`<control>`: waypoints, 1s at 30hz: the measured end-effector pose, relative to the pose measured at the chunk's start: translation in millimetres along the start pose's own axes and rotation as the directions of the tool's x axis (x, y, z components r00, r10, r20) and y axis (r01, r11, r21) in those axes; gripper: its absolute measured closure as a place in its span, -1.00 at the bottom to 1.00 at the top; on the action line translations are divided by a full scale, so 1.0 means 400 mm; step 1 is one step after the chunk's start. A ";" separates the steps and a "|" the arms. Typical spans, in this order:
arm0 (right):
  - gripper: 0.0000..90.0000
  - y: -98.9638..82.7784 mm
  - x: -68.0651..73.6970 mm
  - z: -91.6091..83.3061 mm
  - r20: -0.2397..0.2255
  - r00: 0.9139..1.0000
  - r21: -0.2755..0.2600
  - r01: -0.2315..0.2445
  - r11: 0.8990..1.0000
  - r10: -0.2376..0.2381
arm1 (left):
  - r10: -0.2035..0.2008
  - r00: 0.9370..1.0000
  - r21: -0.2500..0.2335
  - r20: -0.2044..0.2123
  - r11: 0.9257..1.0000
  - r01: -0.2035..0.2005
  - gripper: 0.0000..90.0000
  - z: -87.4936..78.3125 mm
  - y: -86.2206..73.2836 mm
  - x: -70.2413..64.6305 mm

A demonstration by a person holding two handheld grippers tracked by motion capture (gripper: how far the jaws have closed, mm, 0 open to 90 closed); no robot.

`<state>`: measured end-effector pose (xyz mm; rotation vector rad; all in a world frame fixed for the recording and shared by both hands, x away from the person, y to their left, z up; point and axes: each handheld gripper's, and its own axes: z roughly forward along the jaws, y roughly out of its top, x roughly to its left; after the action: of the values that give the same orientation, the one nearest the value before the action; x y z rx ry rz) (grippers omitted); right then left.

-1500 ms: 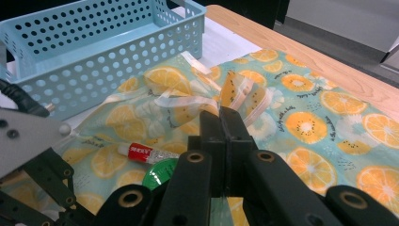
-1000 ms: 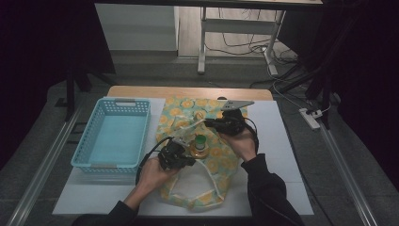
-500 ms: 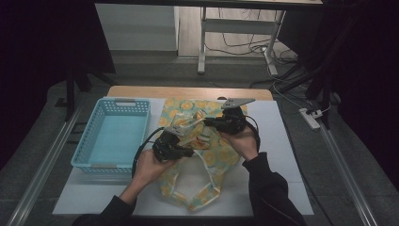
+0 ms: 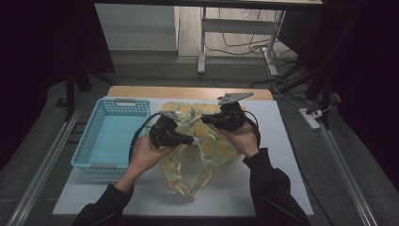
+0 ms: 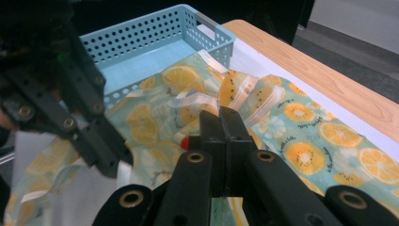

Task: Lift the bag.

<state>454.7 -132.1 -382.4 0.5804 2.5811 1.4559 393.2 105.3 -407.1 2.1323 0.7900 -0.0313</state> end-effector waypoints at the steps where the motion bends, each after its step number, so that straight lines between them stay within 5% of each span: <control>1: 1.00 0.003 0.001 -0.001 -0.004 1.000 0.001 -0.001 1.000 0.001 | -0.001 1.000 -0.005 -0.001 1.000 0.001 1.00 -0.007 0.007 0.002; 13: 1.00 0.064 0.026 -0.020 -0.025 0.999 0.004 0.031 1.000 -0.031 | 0.027 0.999 -0.073 -0.021 0.997 -0.029 1.00 -0.110 0.093 0.012; 30: 1.00 0.155 0.044 -0.063 -0.012 0.997 -0.022 0.074 0.997 -0.075 | 0.065 0.997 -0.161 -0.043 0.984 -0.071 1.00 -0.202 0.206 0.015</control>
<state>447.8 -116.5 -315.4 0.4686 2.5632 1.4669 423.4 130.0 -298.2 2.0083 0.7165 0.1064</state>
